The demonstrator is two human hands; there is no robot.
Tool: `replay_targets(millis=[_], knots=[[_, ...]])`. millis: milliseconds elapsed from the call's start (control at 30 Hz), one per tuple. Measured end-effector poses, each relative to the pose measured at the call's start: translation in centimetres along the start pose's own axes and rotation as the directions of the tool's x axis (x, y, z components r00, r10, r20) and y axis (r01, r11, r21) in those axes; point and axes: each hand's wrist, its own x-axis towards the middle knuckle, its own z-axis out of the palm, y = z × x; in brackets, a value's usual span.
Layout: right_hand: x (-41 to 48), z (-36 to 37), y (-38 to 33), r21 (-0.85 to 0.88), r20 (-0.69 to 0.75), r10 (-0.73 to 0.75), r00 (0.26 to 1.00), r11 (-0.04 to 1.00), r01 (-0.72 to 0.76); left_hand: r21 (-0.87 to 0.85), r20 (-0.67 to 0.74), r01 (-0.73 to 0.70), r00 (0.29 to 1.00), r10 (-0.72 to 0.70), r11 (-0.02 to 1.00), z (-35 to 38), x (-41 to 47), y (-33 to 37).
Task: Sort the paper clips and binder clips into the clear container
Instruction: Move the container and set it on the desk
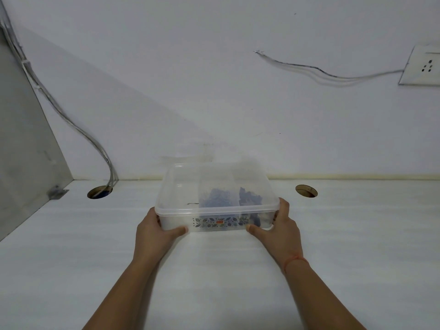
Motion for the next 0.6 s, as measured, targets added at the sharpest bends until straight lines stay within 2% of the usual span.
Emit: replay_targets(millis=[600], knots=[[-0.65, -0.05, 0.17, 0.016, -0.046, 0.001, 0.999, 1.0, 0.0, -0.02, 0.006, -0.017, 1.0, 0.017, 1.0, -0.14, -0.34, -0.2]])
